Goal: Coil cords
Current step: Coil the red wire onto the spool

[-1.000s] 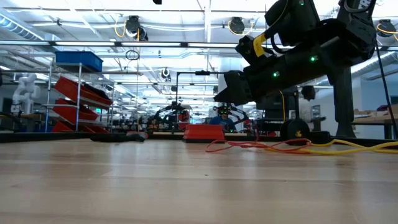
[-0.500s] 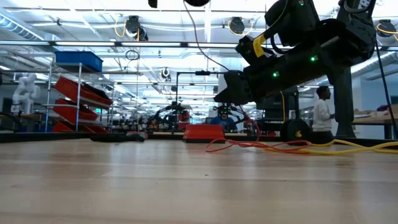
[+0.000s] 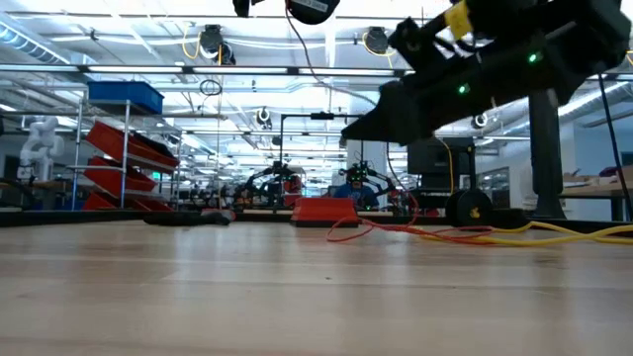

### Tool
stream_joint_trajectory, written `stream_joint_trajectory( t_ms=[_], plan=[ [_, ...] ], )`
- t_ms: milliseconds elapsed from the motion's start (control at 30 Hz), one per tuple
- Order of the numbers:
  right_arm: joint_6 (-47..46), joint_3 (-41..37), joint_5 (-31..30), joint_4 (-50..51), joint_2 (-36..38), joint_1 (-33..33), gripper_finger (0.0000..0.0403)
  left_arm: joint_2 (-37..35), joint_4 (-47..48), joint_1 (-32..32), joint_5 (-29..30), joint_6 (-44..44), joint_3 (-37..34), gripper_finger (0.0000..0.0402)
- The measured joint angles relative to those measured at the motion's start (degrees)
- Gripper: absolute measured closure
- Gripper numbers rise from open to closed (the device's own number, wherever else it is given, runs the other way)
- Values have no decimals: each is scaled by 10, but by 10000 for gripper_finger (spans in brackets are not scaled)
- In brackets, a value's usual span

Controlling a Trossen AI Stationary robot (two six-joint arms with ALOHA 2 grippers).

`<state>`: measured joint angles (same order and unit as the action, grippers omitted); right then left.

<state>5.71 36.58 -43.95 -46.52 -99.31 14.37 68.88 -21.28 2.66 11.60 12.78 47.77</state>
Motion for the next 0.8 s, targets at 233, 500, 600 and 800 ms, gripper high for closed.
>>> stream_joint_trajectory(
  t_ms=[233, 500, 600, 800],
  plan=[
    [-9, 0, 0, 76, 29, 10, 358, 0, 0, 0, 0, 0, 0, 402],
    [1, 0, 2, 84, 44, 27, 345, 0, 14, 0, 0, 0, 0, 402],
    [-6, 0, 5, 103, 60, 28, 334, 0, 14, 0, 0, 0, 0, 402],
    [-15, 0, 11, 140, 78, 40, 328, 0, 14, 0, 0, 0, -1, 402]
  ],
)
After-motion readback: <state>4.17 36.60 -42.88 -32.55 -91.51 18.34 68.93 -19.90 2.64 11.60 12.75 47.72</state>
